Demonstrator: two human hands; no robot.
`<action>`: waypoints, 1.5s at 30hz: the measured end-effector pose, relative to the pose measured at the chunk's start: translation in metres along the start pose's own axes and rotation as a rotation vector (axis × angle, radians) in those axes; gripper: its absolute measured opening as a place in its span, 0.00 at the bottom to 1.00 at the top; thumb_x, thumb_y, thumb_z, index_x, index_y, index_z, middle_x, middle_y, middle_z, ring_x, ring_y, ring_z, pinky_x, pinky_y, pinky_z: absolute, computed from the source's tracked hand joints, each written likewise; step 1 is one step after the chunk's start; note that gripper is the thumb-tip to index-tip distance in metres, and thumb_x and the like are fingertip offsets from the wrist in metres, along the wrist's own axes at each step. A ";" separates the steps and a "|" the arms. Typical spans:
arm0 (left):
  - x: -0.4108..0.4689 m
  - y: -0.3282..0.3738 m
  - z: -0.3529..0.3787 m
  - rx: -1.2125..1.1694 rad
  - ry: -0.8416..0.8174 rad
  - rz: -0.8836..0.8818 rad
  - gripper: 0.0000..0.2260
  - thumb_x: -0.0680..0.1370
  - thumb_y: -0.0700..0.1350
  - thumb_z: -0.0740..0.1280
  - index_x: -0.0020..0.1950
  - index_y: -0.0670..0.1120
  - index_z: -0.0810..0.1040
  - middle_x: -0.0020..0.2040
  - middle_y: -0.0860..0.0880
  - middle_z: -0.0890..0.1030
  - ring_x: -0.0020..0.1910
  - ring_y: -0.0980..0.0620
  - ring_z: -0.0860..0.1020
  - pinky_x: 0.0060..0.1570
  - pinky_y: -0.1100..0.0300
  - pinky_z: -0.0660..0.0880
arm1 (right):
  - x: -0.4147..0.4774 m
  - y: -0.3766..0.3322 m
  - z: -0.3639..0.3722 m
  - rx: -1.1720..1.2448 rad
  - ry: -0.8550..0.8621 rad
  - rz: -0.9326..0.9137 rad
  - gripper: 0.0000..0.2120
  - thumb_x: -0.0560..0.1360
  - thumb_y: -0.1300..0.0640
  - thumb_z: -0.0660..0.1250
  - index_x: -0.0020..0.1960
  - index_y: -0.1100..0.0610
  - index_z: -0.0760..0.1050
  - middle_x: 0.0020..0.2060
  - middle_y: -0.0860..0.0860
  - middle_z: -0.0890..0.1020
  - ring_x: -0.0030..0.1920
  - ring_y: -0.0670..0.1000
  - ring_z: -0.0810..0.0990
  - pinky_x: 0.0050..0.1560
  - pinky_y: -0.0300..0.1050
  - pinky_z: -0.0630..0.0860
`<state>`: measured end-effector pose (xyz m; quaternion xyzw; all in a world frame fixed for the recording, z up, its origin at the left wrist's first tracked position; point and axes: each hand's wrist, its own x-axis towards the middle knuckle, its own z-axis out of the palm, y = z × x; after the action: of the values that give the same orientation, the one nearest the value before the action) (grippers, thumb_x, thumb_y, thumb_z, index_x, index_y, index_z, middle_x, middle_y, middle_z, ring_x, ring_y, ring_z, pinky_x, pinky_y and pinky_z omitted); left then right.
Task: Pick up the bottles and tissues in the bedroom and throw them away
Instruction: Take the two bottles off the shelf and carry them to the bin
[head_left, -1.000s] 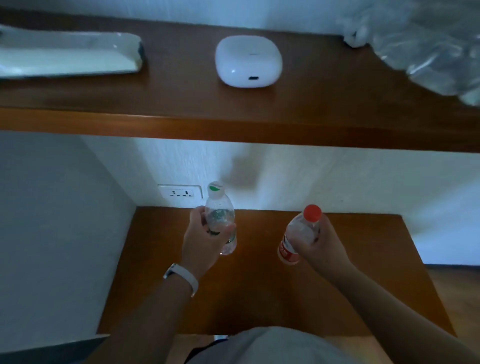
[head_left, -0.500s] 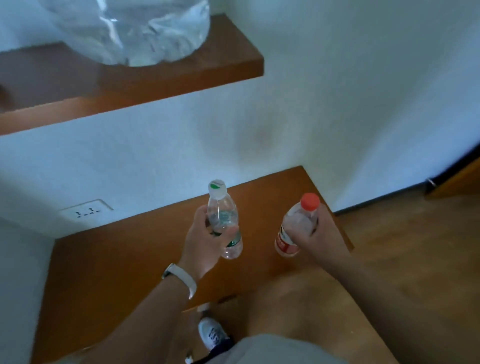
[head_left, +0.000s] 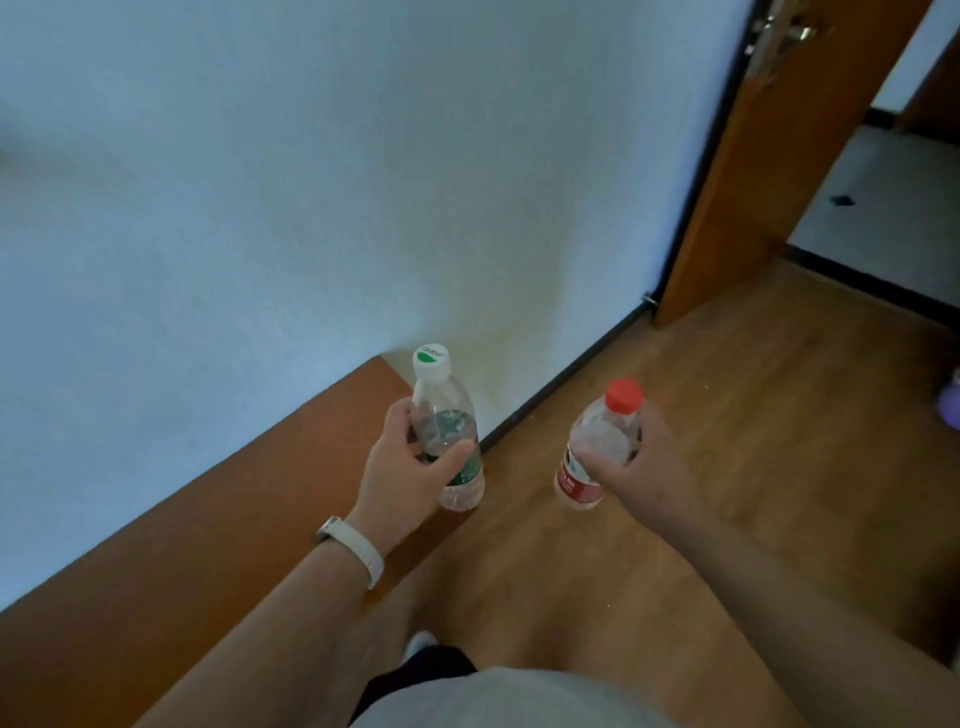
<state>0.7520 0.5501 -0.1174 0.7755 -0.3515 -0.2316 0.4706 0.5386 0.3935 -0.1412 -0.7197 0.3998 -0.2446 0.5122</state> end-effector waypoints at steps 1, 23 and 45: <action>0.004 0.009 0.012 0.009 -0.035 0.015 0.24 0.73 0.51 0.74 0.64 0.55 0.68 0.56 0.59 0.78 0.52 0.56 0.80 0.49 0.59 0.80 | -0.003 0.003 -0.013 0.005 0.046 0.013 0.24 0.66 0.49 0.76 0.56 0.40 0.68 0.51 0.45 0.77 0.51 0.47 0.80 0.50 0.46 0.80; 0.199 0.139 0.302 -0.055 -0.674 0.280 0.20 0.73 0.48 0.74 0.61 0.55 0.70 0.54 0.58 0.79 0.52 0.57 0.79 0.47 0.66 0.77 | 0.033 0.100 -0.223 -0.046 0.643 0.461 0.26 0.62 0.42 0.75 0.57 0.39 0.69 0.54 0.45 0.77 0.53 0.47 0.79 0.52 0.52 0.80; 0.333 0.242 0.534 -0.037 -0.985 0.415 0.21 0.73 0.51 0.75 0.61 0.54 0.70 0.51 0.61 0.79 0.51 0.63 0.79 0.46 0.63 0.79 | 0.156 0.166 -0.392 -0.113 0.929 0.623 0.33 0.60 0.37 0.72 0.61 0.40 0.65 0.54 0.43 0.75 0.53 0.46 0.78 0.52 0.52 0.79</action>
<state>0.5191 -0.0823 -0.1509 0.4808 -0.6726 -0.4762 0.2994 0.2735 0.0264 -0.1658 -0.4106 0.7896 -0.3512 0.2910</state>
